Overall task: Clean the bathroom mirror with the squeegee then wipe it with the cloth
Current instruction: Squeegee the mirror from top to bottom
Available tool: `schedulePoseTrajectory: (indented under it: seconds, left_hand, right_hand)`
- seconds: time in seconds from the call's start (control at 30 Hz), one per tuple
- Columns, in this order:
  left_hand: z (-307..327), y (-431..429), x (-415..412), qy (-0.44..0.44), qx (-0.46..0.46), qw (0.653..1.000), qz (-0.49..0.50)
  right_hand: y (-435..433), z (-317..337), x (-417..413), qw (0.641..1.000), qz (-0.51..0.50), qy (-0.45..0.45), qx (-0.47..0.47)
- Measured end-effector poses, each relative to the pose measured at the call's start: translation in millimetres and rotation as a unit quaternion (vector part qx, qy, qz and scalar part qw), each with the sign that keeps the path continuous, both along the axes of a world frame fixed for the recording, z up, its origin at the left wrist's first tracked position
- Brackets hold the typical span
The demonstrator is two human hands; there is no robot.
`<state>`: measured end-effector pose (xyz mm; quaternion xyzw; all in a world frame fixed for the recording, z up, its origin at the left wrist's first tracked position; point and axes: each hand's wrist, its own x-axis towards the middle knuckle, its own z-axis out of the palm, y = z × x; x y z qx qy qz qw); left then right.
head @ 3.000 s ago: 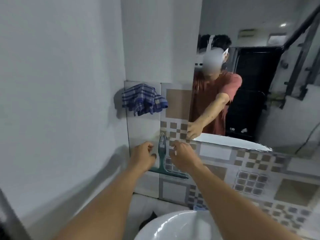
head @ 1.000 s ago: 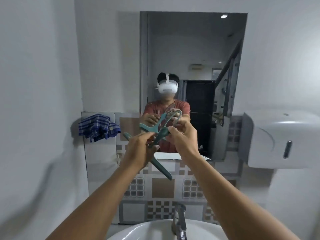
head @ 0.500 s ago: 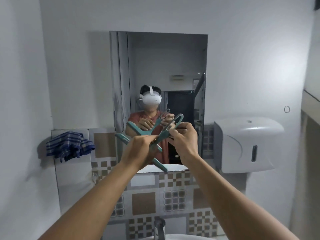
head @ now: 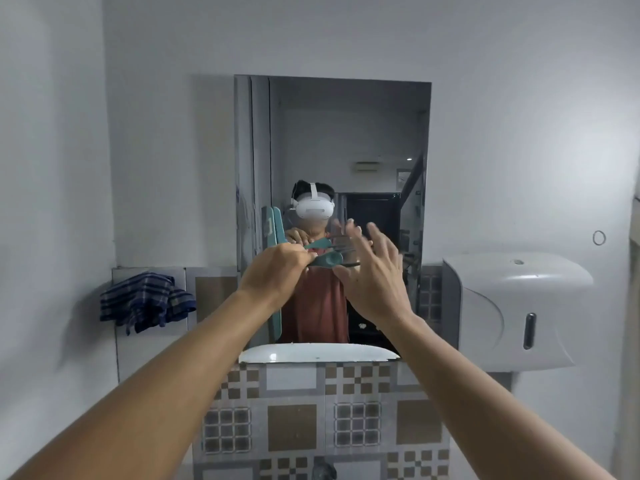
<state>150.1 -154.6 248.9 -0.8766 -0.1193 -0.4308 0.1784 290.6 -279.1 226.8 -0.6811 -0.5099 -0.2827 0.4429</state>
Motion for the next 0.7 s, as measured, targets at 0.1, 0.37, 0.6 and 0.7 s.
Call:
schedulePoseTrajectory:
  seconds: [0.1, 0.37, 0.6, 0.7]
  left_hand:
    - [22.6, 1.4, -2.6, 0.015, 0.055, 0.998, 0.016]
    - [39.8, 19.4, -9.6, -0.121, 0.073, 0.990, -0.004]
    - [-50.1, 67.8, 13.2, -0.093, -0.006, 0.996, 0.013]
    - [-58.1, 87.4, 27.8, -0.082, -0.019, 0.995, 0.053]
  right_hand:
    - [6.8, 20.1, 7.4, 0.989, -0.027, -0.123, -0.076]
    - [43.4, 78.2, 20.8, 0.961, -0.028, -0.271, -0.048]
    - [70.6, 132.1, 31.6, 0.957, -0.023, -0.290, -0.022]
    - [84.5, 154.8, 31.7, 0.953, -0.021, -0.303, -0.020]
